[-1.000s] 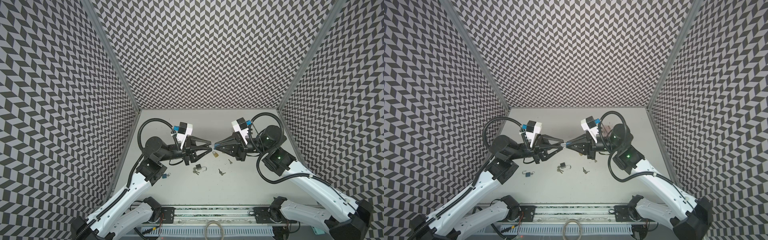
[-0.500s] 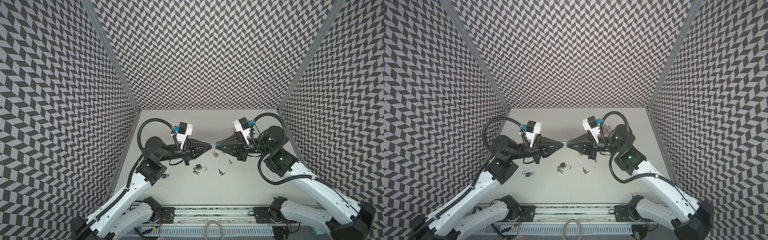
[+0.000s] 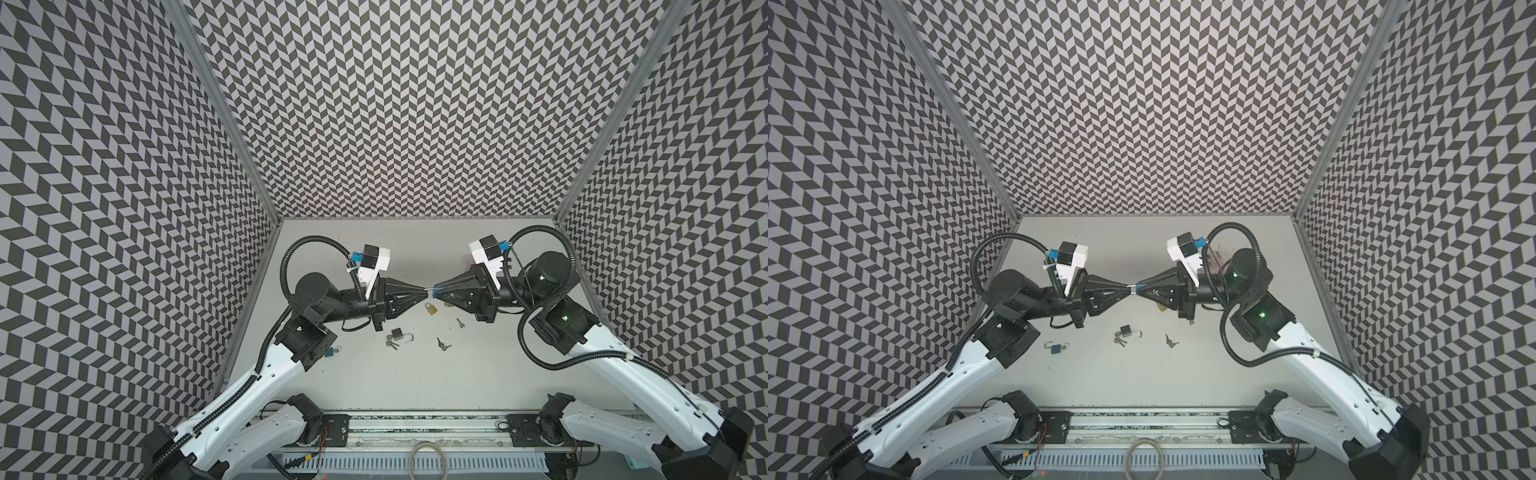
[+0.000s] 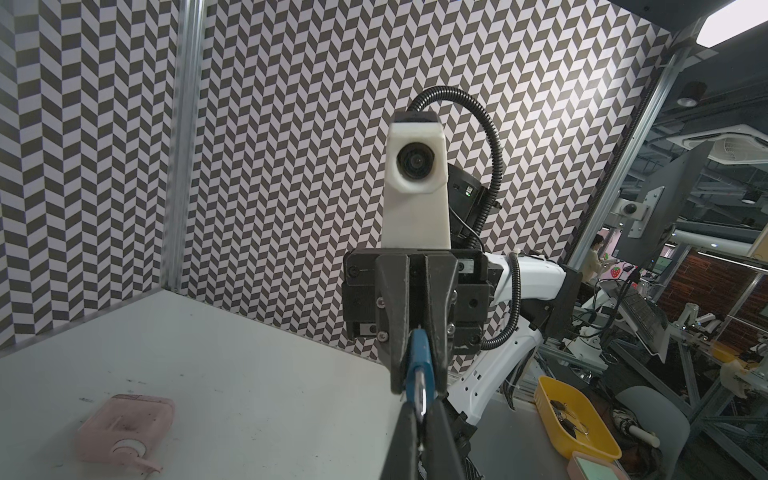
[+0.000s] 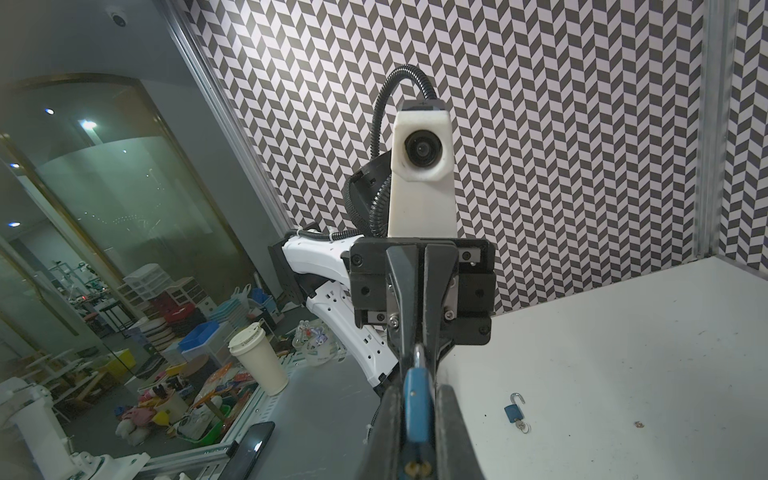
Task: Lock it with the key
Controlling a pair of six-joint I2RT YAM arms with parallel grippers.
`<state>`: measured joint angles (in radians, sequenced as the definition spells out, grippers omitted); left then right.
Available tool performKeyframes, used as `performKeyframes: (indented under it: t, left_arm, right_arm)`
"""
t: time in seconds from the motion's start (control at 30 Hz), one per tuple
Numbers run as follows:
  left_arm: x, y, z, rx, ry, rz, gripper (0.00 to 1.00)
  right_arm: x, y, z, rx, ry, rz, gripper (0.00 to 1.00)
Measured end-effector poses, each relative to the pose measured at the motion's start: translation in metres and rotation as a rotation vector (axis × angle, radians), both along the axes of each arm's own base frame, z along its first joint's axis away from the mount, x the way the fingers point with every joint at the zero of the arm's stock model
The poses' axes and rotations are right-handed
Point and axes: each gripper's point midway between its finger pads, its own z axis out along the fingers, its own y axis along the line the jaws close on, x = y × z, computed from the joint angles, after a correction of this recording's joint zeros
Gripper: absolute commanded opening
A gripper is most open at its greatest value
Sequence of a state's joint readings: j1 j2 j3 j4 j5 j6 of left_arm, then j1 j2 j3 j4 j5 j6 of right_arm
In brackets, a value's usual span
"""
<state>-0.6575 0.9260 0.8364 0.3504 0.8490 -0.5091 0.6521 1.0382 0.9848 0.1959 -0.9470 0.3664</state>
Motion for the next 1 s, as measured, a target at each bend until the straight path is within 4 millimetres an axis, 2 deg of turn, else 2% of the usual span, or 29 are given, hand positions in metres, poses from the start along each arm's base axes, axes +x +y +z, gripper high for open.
performKeyframes:
  t: [0.5, 0.6, 0.67, 0.73, 0.8, 0.87, 1.0]
  left_arm:
    - [0.003, 0.005, -0.002, 0.011, 0.009, 0.019, 0.0]
    - [0.0, -0.01, -0.004, 0.02, 0.004, 0.001, 0.0]
    - [-0.001, -0.022, 0.012, -0.01, -0.034, 0.001, 0.0]
    - [-0.005, -0.024, 0.031, -0.078, -0.095, 0.001, 0.0]
    - [-0.013, -0.019, 0.041, -0.121, -0.135, -0.003, 0.0]
    - [-0.015, -0.011, 0.037, -0.113, -0.135, -0.002, 0.0]
    - [0.007, 0.001, 0.01, -0.025, -0.064, 0.042, 0.0]
  right_arm:
    - [0.002, -0.002, -0.003, -0.017, 0.011, -0.022, 0.0]
    - [0.001, 0.008, -0.001, -0.029, 0.007, -0.004, 0.0]
    - [0.001, 0.009, 0.019, -0.002, -0.037, 0.001, 0.0]
    - [-0.003, 0.007, 0.05, 0.041, -0.109, 0.002, 0.0]
    - [-0.011, 0.009, 0.059, 0.055, -0.131, 0.012, 0.0]
    - [-0.013, 0.008, 0.051, 0.055, -0.123, 0.012, 0.0]
    - [0.005, 0.006, 0.02, -0.003, -0.05, -0.037, 0.0]
